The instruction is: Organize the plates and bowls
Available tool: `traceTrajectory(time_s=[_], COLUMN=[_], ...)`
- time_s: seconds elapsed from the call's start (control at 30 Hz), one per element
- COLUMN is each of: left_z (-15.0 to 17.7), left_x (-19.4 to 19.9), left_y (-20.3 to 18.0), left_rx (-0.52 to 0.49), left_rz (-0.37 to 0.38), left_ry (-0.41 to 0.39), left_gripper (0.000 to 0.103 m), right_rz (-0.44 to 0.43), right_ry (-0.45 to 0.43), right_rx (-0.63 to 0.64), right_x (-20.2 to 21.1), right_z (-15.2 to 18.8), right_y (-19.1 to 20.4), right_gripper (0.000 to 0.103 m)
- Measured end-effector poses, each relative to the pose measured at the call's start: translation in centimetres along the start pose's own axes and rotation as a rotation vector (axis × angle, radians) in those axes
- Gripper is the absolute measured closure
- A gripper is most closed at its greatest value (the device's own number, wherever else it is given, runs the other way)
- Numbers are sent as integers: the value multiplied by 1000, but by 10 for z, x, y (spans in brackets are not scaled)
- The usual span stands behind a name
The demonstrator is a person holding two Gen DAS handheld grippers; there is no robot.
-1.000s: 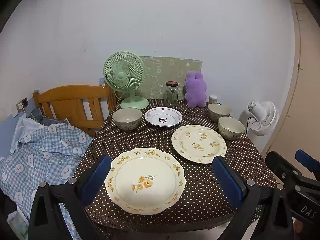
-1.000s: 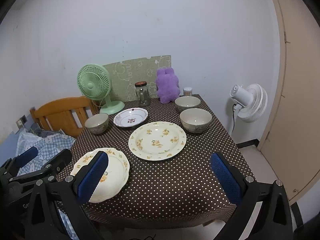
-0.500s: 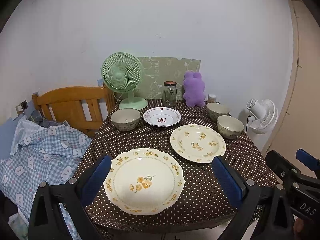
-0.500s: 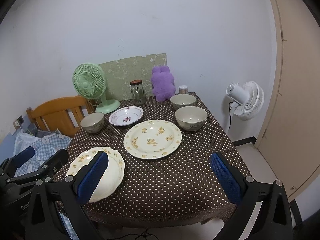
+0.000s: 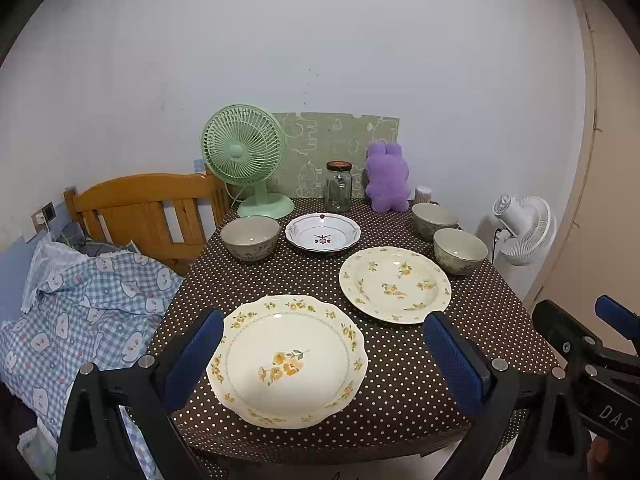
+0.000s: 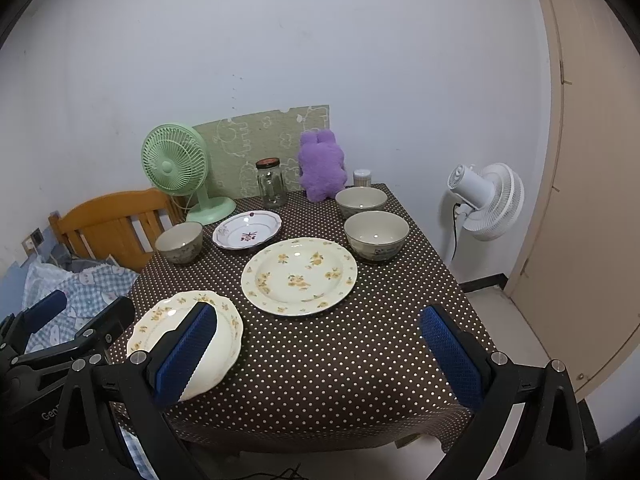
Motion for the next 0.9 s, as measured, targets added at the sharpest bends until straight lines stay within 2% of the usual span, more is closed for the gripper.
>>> traceTrajectory(time_s=[0.9], left_z=[0], left_x=[0], left_y=[-11], left_rx=[-9], left_rz=[-19], left_ry=[-22], left_gripper=[5], right_rz=[16], right_ry=[-4], right_rx=[-4], right_x=[-4], right_z=[-3], right_y=[-11], right_gripper=[0])
Point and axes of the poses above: each gripper's, at about its wrist camera, not at the fingertips, and x roughly against the way its jaws point, y to its left, z to its underside, the point moved 8 cm from there along -x, roughly the way its jaws point, and after that the axes turned 6 degrees about z, right-handed, at the moved point
